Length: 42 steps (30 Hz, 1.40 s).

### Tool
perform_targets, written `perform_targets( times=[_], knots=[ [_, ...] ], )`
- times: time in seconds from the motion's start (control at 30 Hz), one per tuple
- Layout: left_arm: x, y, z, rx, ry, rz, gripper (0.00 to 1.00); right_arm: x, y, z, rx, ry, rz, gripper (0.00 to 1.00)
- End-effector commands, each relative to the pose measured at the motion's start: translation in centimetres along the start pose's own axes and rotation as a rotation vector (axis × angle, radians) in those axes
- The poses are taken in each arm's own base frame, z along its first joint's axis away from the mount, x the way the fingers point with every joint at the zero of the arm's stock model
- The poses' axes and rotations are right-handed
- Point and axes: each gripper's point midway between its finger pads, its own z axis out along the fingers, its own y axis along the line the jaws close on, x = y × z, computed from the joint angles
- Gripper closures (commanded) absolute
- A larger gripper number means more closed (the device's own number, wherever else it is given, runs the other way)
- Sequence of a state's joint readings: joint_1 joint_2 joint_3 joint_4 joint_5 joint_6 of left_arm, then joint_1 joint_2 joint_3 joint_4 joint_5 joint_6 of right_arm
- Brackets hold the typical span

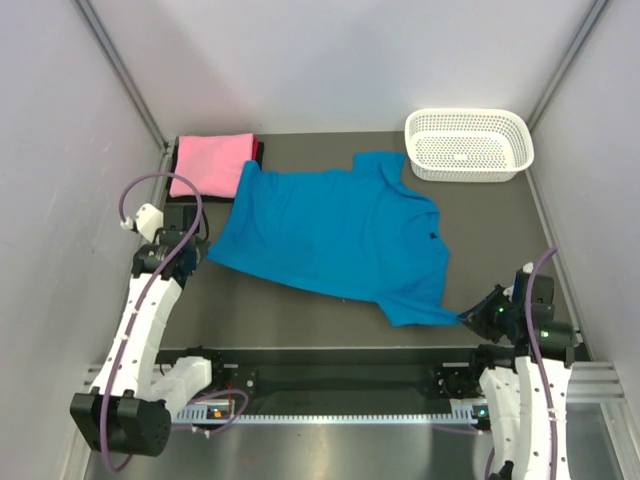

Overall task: Fold and stack the t-shirts
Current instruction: Flatten the tshirt out

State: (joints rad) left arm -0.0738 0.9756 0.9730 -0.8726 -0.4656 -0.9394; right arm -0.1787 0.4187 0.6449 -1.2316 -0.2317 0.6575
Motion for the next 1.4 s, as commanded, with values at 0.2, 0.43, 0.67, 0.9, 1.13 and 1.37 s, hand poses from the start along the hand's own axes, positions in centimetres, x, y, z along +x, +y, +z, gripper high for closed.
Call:
perform_targets(
  times=[0.2,0.43,0.67,0.9,1.13,1.37],
  knots=[
    [-2.1,-0.5,-0.5,0.000,-0.068,0.000,1.00,-1.3,2.3,-1.0,-0.102,-0.054,-0.050,1.00],
    [-2.4,0.5,-1.0,-0.018,-0.099,-0.005,1.00,-3.4,0.8,-5.6,0.078,-0.146,-0.060,1.00],
    [-1.1,1.0,-1.4,-0.016,-0.041,-0.021,1.00,-3.9,0.3,-9.1,0.133,-0.213,-0.066,1.00],
    [0.6,2.2,-2.2,0.009,0.008,-0.011,1.00,-1.9,0.2,-7.5,0.087,-0.112,-0.131,1.00],
    [2.7,3.7,-1.9,0.002,0.047,-0.033,1.00,-1.4,0.7,-6.4,0.058,-0.038,-0.190,1.00],
    [3.9,2.1,0.7,-0.016,0.092,-0.012,1.00,-4.0,1.9,-3.3,0.062,-0.026,-0.175,1.00]
  ],
)
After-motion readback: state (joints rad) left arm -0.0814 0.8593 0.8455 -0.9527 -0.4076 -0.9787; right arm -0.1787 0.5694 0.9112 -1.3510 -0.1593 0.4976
